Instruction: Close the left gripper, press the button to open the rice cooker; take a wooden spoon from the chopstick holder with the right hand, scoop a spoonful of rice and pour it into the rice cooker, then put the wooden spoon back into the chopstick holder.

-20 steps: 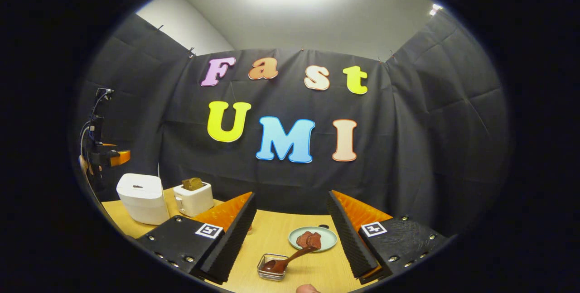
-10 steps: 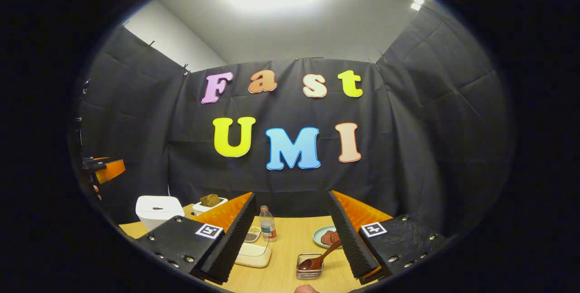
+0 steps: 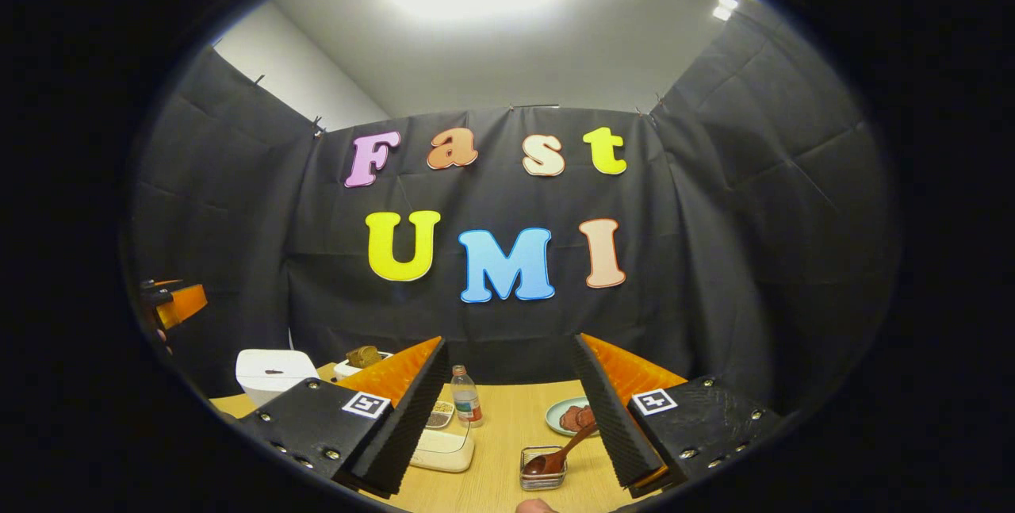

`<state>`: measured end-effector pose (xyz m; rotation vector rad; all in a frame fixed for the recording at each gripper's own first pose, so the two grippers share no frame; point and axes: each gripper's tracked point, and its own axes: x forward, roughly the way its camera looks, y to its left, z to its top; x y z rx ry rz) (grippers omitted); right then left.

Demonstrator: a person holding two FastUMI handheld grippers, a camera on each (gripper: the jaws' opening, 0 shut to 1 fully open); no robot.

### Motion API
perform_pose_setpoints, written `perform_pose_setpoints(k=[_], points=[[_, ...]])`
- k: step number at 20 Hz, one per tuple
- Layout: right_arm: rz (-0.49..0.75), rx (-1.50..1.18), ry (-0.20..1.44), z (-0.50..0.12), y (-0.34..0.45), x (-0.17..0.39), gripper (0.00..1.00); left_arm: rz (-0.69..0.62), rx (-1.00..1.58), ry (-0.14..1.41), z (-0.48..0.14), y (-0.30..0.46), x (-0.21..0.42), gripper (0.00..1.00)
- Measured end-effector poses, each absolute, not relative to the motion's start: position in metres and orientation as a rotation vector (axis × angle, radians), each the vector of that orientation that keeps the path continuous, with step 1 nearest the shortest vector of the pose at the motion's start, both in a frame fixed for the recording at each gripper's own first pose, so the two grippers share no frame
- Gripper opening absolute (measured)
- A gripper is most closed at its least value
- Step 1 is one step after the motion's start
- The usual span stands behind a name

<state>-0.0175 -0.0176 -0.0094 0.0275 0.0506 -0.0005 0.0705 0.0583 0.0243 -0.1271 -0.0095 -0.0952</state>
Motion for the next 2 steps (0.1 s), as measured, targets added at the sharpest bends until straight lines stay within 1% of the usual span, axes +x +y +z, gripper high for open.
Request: perform_pose_setpoints(k=[1,2], points=[[0.003,0.024,0.051,-0.0098,-0.0157,-0.0181,0.95,-0.095,-0.130,-0.011,0.0247,0.0584,0.0693,0.90],[0.005,0.022,0.051,-0.0097,-0.0145,-0.0176,0.95,-0.098,-0.134,-0.015,0.0255,0.0585,0.0692,0.90]])
